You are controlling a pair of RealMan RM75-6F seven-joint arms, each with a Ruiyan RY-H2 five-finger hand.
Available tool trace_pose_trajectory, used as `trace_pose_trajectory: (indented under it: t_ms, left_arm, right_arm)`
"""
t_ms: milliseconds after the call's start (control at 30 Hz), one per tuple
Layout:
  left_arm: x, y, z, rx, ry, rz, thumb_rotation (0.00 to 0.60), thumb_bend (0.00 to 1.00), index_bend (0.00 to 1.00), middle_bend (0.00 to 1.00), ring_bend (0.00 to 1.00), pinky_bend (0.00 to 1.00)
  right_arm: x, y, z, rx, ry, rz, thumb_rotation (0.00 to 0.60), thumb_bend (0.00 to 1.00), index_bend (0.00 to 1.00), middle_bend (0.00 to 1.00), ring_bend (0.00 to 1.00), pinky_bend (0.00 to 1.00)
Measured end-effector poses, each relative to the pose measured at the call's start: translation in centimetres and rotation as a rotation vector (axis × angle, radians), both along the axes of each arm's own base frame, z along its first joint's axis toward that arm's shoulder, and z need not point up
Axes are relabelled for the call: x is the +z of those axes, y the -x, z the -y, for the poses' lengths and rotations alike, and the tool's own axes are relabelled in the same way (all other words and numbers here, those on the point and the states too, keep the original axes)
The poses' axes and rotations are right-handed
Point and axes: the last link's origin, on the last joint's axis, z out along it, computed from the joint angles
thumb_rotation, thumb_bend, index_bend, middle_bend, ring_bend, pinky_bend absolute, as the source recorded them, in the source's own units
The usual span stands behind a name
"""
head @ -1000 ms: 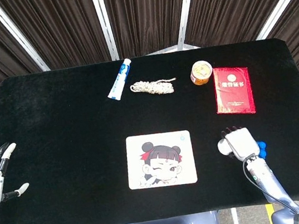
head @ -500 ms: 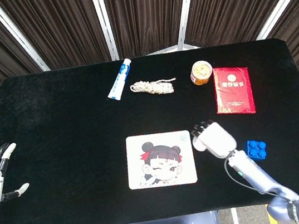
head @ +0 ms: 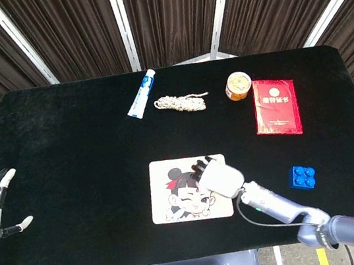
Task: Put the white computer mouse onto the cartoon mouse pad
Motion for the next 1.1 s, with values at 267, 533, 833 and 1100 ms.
trace_pose_trajectory:
  t_ms: [267,533,833,1100]
  left_arm:
    - [0.2,0.2,-0.2,0.031,-0.020,-0.009,0.600,0.14,0.00,0.00,0.00,0.00]
    - [0.4,0.5,-0.3,0.050,-0.043,-0.034,0.600,0.14,0.00,0.00,0.00,0.00]
    - [0.4,0.5,-0.2,0.062,-0.048,-0.043,0.600,0.14,0.00,0.00,0.00,0.00]
    - [0.4,0.5,-0.2,0.066,-0.047,-0.045,0.600,0.14,0.00,0.00,0.00,0.00]
  right_arm:
    - [-2.6,-0.5,-0.9,0.078,-0.041,0.005,0.600,0.18,0.67,0.58,0.40,0.56]
    - [-4.3,-0.9,-1.5,0.103,-0.064,0.024,0.600,0.18,0.67,0.58,0.40,0.56]
    - [-5.4,-0.2,-1.7,0.094,-0.073,-0.001,0.600,0.17,0.67,0.58,0.40,0.51]
    - [-5.8,0.4,-1.7,0.067,-0.063,-0.023,0.600,0.15,0.59,0.43,0.24,0.09]
